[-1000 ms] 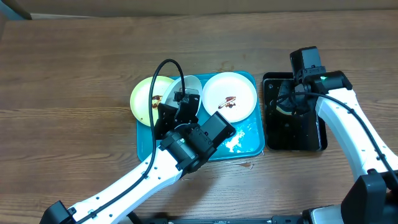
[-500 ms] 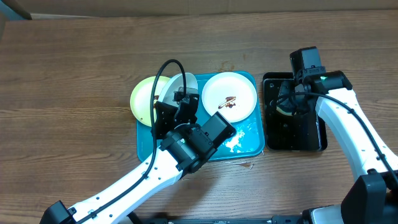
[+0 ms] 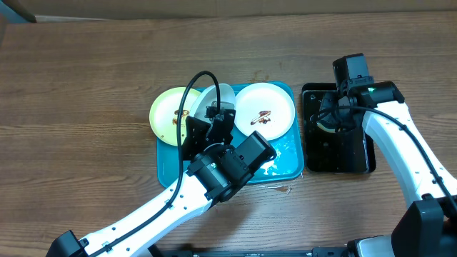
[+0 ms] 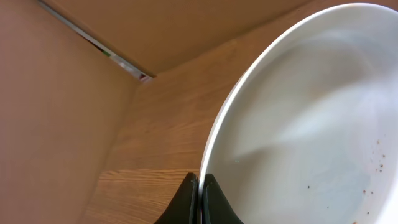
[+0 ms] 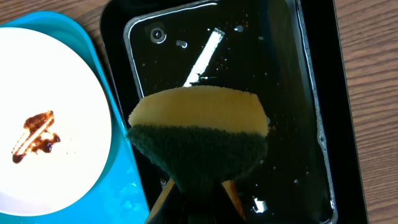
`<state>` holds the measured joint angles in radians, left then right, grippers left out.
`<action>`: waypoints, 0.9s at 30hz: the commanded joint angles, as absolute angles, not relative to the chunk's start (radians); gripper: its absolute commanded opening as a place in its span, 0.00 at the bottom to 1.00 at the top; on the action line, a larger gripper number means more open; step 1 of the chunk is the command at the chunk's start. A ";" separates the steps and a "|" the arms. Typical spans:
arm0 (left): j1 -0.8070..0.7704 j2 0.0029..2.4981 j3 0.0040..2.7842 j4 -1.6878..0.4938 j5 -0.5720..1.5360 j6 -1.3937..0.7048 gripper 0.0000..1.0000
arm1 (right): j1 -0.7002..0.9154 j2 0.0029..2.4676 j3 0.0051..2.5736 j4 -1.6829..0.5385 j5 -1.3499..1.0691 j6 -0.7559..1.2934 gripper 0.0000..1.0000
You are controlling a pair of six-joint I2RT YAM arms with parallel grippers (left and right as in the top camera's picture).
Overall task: Clean dirty plates on tray and stack at the side
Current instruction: 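Lift the cleaned white plate with left gripper and carry it left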
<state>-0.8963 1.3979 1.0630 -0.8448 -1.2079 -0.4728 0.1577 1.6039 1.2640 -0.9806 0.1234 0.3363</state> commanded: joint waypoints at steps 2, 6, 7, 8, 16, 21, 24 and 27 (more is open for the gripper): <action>-0.855 1.378 1.077 -0.858 -1.085 -0.478 0.04 | 0.155 1.597 1.262 -0.974 0.138 0.333 0.04; -0.738 1.378 1.099 -0.894 -0.882 -0.478 0.04 | 0.144 1.597 1.266 -0.957 0.130 0.333 0.04; -0.704 1.378 1.108 -0.899 -0.834 -0.476 0.04 | 0.134 1.597 1.270 -0.951 0.112 0.332 0.04; -0.663 1.378 1.120 -0.909 -0.778 -0.469 0.04 | 0.125 1.597 1.272 -0.946 0.093 0.332 0.04; -0.298 1.378 1.215 -0.942 -0.388 -0.373 0.04 | 0.035 1.597 1.275 -0.911 -0.158 0.163 0.04; 0.009 1.379 1.233 -0.944 -0.142 -0.347 0.04 | -0.022 1.597 1.275 -0.893 -0.182 0.155 0.04; 0.175 1.380 1.232 -0.946 -0.082 -0.355 0.04 | -0.042 1.598 1.274 -0.867 -0.181 0.118 0.04; 0.323 1.380 1.232 -0.944 -0.069 -0.391 0.04 | -0.043 1.602 1.274 -0.845 -0.182 0.103 0.04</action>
